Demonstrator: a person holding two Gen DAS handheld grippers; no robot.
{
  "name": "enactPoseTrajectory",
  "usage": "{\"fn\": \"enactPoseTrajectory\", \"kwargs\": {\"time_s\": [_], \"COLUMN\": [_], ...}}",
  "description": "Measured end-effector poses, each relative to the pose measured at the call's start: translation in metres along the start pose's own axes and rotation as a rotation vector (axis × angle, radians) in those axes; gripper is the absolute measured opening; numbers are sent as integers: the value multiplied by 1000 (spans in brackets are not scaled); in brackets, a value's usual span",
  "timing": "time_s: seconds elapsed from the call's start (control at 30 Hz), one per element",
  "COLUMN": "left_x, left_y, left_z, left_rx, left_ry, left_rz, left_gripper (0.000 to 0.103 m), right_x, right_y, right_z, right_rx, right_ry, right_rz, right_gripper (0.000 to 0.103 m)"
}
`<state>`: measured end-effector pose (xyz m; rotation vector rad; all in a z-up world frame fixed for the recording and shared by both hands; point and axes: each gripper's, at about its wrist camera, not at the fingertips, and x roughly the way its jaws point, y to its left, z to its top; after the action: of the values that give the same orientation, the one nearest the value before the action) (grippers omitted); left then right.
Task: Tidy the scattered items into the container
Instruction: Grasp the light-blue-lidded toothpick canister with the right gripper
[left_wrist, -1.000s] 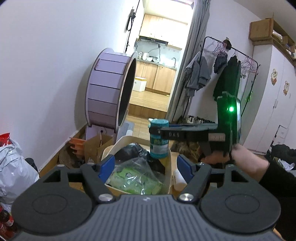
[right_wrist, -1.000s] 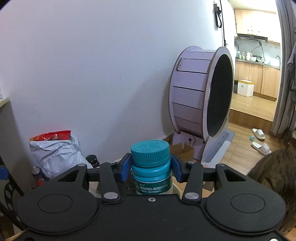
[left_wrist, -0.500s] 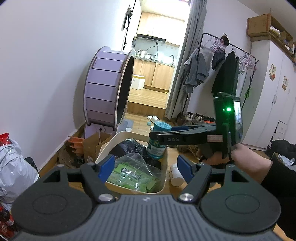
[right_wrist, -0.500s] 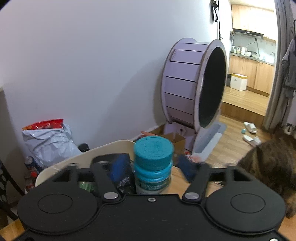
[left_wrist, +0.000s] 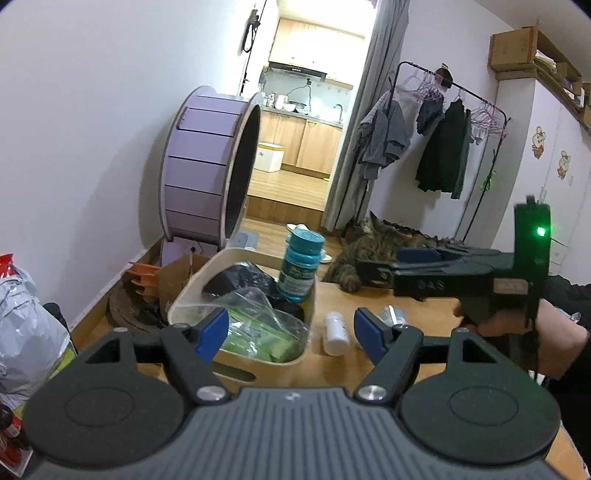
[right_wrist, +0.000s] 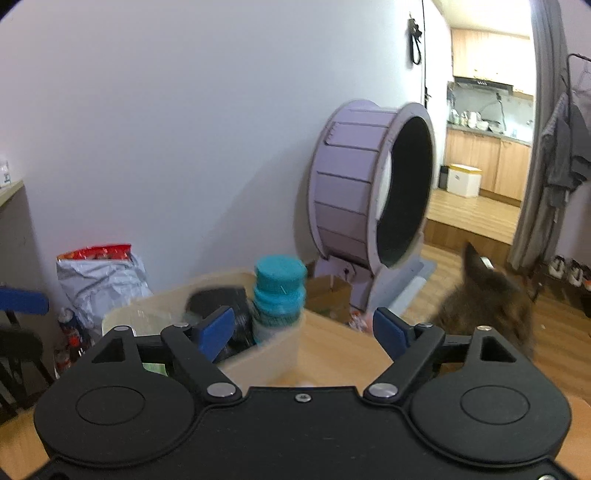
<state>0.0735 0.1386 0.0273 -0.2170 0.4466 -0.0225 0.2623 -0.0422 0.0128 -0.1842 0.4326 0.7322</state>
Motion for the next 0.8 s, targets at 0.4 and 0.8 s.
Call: {"fn": "enactPoseTrajectory", "kwargs": {"time_s": [0.4, 0.8], "left_x": [18, 30], "left_y": [-32, -47], "left_z": [-16, -20], "left_rx": [21, 36], "left_ry": [48, 75], "left_rz": [-65, -75], "left_gripper": [74, 74], "right_x": [-20, 6], "right_y": [-29, -26], "right_z": [-48, -95], "right_rx": [70, 233], "right_ry": [86, 96], "right_rz": [-102, -178], "right_gripper": [85, 86]}}
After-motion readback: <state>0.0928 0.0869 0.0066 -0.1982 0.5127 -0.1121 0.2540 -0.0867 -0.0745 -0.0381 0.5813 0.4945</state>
